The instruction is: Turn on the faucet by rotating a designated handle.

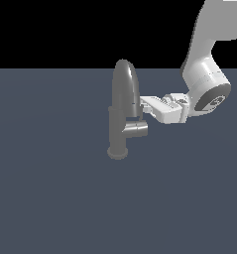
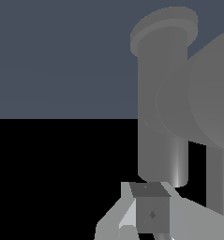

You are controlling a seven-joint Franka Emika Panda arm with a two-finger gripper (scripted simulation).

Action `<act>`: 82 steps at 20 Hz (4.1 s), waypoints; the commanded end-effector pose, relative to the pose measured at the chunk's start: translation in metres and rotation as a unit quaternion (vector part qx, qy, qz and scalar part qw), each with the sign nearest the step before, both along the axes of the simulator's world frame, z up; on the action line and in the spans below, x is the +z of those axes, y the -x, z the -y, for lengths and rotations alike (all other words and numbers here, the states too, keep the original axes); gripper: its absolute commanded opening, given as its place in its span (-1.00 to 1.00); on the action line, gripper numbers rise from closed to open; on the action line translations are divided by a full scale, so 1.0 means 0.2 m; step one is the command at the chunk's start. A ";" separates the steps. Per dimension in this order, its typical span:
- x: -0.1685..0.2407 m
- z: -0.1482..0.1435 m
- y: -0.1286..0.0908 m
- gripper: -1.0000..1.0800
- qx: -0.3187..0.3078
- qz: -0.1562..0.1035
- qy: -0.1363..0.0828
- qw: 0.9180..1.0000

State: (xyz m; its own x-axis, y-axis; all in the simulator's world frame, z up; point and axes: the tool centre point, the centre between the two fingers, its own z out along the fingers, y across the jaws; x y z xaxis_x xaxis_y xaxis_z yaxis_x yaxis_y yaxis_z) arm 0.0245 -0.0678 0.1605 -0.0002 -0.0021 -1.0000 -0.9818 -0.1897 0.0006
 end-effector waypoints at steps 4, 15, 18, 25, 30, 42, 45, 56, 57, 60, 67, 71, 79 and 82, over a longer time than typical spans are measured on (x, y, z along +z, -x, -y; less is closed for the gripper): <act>0.00 0.00 0.00 -1.00 -0.001 0.000 -0.001 1.000; 0.02 0.02 0.12 -1.00 -0.001 0.000 -0.001 1.000; 0.03 0.03 0.16 -1.00 -0.001 0.000 -0.001 1.000; 0.05 0.05 0.26 -1.00 -0.001 0.000 -0.001 1.000; 0.02 0.04 0.28 -1.00 -0.001 0.002 0.000 1.000; -0.10 0.09 0.49 -1.00 -0.001 0.000 -0.001 1.000; -0.11 0.07 0.45 -1.00 0.001 0.010 0.000 1.000; -0.27 0.08 0.48 -1.00 0.004 0.016 -0.004 1.000; -0.29 0.08 0.47 -1.00 0.004 0.015 -0.004 1.000; -0.35 0.07 0.45 -1.00 0.003 0.012 -0.003 1.000; -0.48 0.07 0.41 -1.00 0.001 0.005 -0.002 1.000; -0.55 0.07 0.39 -1.00 0.000 0.002 -0.001 1.000; -0.51 0.12 0.30 -1.00 -0.006 0.014 0.003 1.000; -0.53 0.10 0.27 -1.00 -0.005 0.012 0.002 1.000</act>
